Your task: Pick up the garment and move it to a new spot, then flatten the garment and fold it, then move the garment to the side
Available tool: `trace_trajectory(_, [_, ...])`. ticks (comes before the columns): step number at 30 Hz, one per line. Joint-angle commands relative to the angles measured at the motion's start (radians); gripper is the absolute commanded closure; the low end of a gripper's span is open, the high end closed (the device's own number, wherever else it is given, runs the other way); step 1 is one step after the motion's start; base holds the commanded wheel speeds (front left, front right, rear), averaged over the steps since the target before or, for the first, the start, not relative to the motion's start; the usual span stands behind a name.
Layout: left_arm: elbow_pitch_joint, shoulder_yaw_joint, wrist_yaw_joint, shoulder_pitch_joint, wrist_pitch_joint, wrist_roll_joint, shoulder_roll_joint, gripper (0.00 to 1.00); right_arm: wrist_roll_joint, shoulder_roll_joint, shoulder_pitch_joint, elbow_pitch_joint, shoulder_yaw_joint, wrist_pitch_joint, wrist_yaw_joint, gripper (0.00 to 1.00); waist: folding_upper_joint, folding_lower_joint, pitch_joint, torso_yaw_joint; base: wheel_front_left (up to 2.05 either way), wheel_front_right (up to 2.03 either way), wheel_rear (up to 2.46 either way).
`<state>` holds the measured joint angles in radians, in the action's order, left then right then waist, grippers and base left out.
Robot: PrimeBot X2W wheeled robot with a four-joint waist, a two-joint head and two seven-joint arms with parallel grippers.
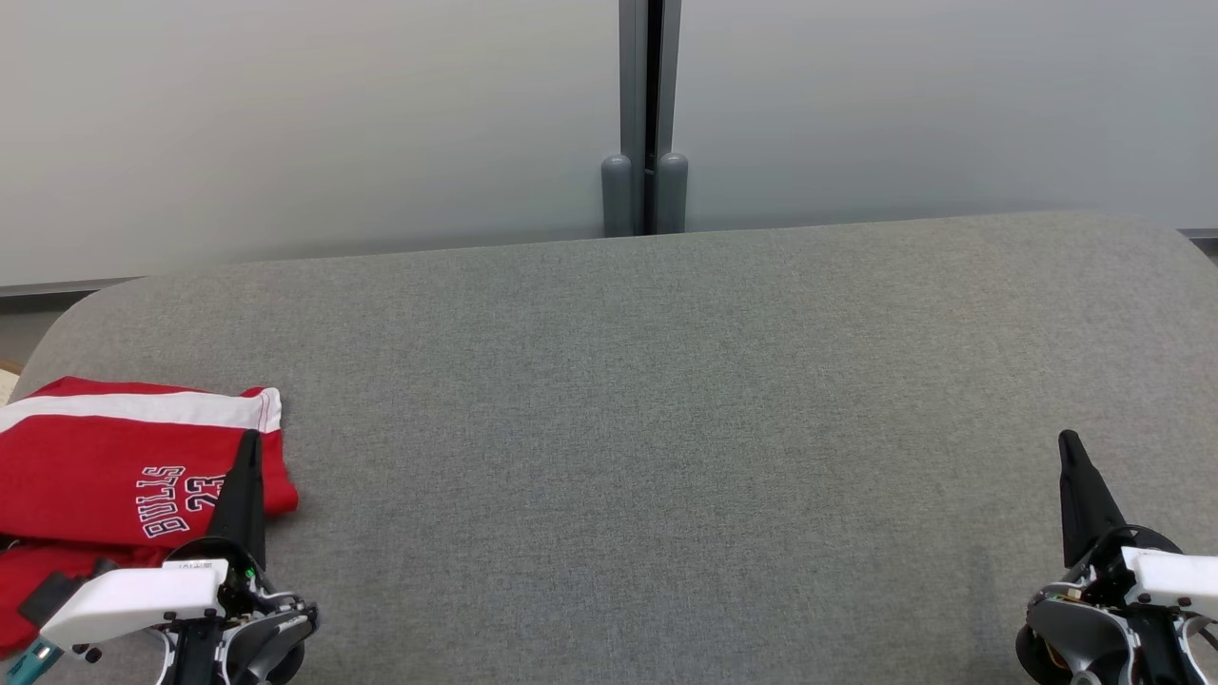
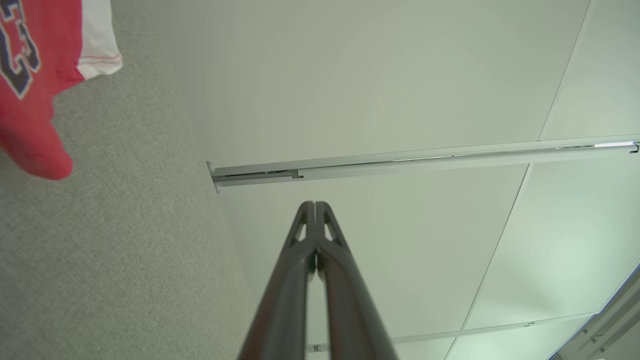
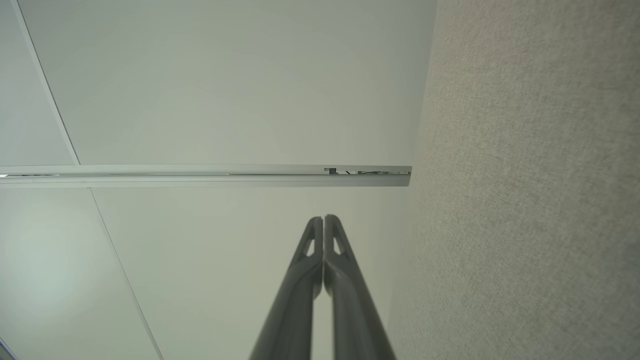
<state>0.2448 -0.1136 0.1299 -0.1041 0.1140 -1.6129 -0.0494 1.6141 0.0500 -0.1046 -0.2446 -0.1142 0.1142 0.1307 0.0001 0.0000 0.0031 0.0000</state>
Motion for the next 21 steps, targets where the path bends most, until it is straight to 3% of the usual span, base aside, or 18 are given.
trace_trajectory(1, [0.001, -0.002, 0.003, -0.013, 0.001, 0.003, -0.003, 1.0, -0.005, 0.001, -0.01, -0.001, 0.001, 0.001, 0.0, 1.0, -0.0001, 0.0, 0.0, 0.0, 0.0, 0.0, 0.0])
trace_trajectory(21, [0.001, -0.002, 0.003, -0.013, 0.001, 0.003, -0.003, 1.0, -0.005, 0.001, -0.01, -0.001, 0.001, 0.001, 0.0, 1.0, -0.0001, 0.0, 0.0, 0.0, 0.0, 0.0, 0.0])
